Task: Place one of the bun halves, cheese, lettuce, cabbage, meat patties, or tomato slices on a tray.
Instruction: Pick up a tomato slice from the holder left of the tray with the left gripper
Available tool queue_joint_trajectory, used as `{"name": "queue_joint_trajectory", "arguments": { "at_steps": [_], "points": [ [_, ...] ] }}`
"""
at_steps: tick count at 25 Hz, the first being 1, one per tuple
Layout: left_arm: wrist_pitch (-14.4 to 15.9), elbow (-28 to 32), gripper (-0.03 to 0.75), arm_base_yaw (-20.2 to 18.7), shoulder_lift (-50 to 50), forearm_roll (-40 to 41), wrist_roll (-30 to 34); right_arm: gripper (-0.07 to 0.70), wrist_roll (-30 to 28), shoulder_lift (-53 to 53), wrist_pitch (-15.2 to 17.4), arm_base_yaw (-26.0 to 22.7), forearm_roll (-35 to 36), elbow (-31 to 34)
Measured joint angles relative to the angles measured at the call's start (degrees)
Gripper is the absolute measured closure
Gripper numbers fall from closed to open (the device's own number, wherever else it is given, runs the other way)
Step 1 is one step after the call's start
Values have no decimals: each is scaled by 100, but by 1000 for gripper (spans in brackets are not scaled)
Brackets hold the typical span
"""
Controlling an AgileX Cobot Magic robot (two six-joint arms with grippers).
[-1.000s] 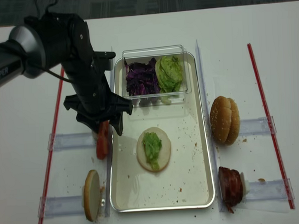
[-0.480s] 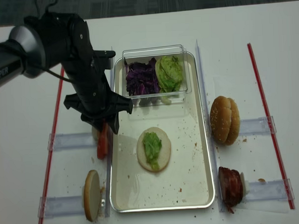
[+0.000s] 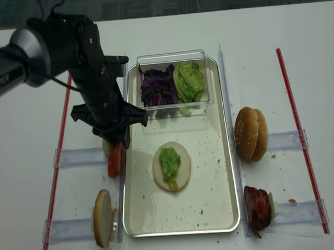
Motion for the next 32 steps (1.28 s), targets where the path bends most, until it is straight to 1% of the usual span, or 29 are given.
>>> {"name": "queue_joint_trajectory", "arguments": {
  "at_steps": [6,12,22,25,28,32],
  "points": [
    [29,0,551,0,180,99,-105,438,0,0,0,0,0,0],
    [33,0,629,0,201,235,-121,438,0,0,0,0,0,0],
    [33,0,643,0,201,243,-121,438,0,0,0,0,0,0],
    [33,-36,657,0,201,243,-99,438,0,0,0,0,0,0],
    [102,-135,665,0,201,256,-75,438,0,0,0,0,0,0],
    [279,-330,667,0,201,256,-64,438,0,0,0,0,-31,0]
  ]
}}
